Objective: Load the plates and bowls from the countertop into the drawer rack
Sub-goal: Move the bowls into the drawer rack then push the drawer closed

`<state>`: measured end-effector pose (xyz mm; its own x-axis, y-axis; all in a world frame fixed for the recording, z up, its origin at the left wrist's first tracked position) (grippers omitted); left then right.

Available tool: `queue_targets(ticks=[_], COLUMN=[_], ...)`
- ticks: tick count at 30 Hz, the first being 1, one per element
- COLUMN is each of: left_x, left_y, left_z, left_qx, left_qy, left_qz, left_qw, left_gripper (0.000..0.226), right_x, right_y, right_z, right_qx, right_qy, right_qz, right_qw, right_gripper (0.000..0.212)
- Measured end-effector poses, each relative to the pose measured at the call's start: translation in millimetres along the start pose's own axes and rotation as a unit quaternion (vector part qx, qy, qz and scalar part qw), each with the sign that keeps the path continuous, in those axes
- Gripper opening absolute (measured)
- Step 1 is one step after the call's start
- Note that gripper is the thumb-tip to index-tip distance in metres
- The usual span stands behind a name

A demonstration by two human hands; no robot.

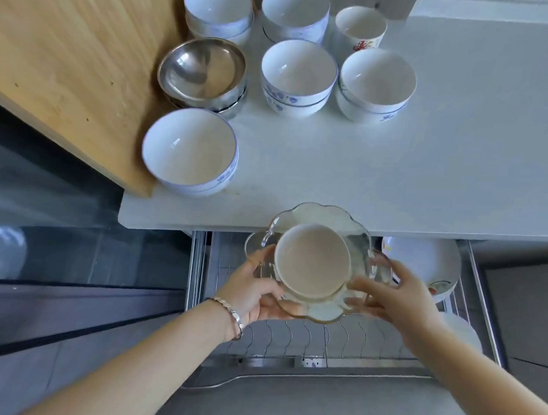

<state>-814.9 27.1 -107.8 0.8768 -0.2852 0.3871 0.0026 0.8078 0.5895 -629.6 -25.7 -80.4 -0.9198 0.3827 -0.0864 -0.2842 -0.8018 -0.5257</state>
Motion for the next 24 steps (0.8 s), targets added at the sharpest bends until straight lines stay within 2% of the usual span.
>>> queue_targets(ticks=[4, 8, 10, 12, 13, 14, 15, 16, 17, 18, 19, 20, 21, 22, 24], left_x=[-19, -48, -67, -92, -112, -136, -161, -180, -193, -205, -216, -227, -234, -240, -249], left_y=[-38, -72, -84, -90, -89, -82, -68, -56, -51, -54, -62, -71, -76, -79, -84], left_z=[6, 0, -3, -7, -12, -19, -25, -31, -37, -43, -50, -56, -61, -64, -68], left_qx=[-0.01, -0.034, -0.071, -0.11, -0.116, -0.109, -0.089, -0.066, -0.055, -0.061, -0.075, -0.081, -0.076, -0.058, -0.032], left_qy=[0.046, 0.101, 0.068, 0.011, 0.006, 0.039, 0.105, 0.169, 0.212, 0.238, 0.256, 0.274, 0.288, 0.303, 0.322], left_qz=[0.055, 0.047, -0.005, -0.143, -0.259, -0.384, -0.489, -0.549, -0.563, -0.545, -0.504, -0.461, -0.437, -0.428, -0.421], left_qw=[0.997, 0.993, 0.995, 0.983, 0.959, 0.916, 0.861, 0.816, 0.797, 0.802, 0.821, 0.84, 0.849, 0.85, 0.847], left_gripper=[0.064, 0.065, 0.061, 0.063, 0.07, 0.075, 0.077, 0.077, 0.077, 0.074, 0.067, 0.053, 0.033, 0.023, 0.031], right_x=[28, 59, 69, 79, 84, 89, 96, 104, 112, 121, 129, 136, 142, 149, 160], right_y=[60, 97, 111, 125, 131, 135, 139, 140, 141, 140, 139, 136, 134, 132, 130], right_z=[-10, -35, -48, -61, -69, -76, -84, -92, -100, -108, -117, -126, -135, -145, -164], right_qx=[0.091, 0.124, 0.132, 0.138, 0.14, 0.142, 0.143, 0.145, 0.147, 0.149, 0.148, 0.145, 0.14, 0.134, 0.124], right_qy=[-0.055, -0.076, -0.076, -0.078, -0.077, -0.073, -0.068, -0.064, -0.059, -0.056, -0.05, -0.04, -0.027, -0.014, 0.01], right_qz=[-0.046, -0.051, -0.042, -0.046, -0.049, -0.051, -0.054, -0.062, -0.073, -0.086, -0.097, -0.105, -0.108, -0.105, -0.089], right_qw=[0.993, 0.988, 0.987, 0.986, 0.986, 0.986, 0.986, 0.985, 0.985, 0.983, 0.983, 0.983, 0.984, 0.985, 0.988], right_gripper=[0.039, 0.04, 0.046, 0.052, 0.053, 0.054, 0.055, 0.054, 0.053, 0.051, 0.05, 0.05, 0.053, 0.055, 0.058])
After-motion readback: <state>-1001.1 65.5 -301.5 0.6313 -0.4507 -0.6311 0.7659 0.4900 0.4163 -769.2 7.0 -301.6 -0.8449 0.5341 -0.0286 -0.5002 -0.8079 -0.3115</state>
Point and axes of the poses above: each hand's wrist, its own z-axis away from the middle knuckle, its own x-axis out of the palm, y = z × x, the point moved 9 cm from there along -z, towards the middle knuckle, and after that the axes turned 9 degrees about x, right-handed, at the moved point
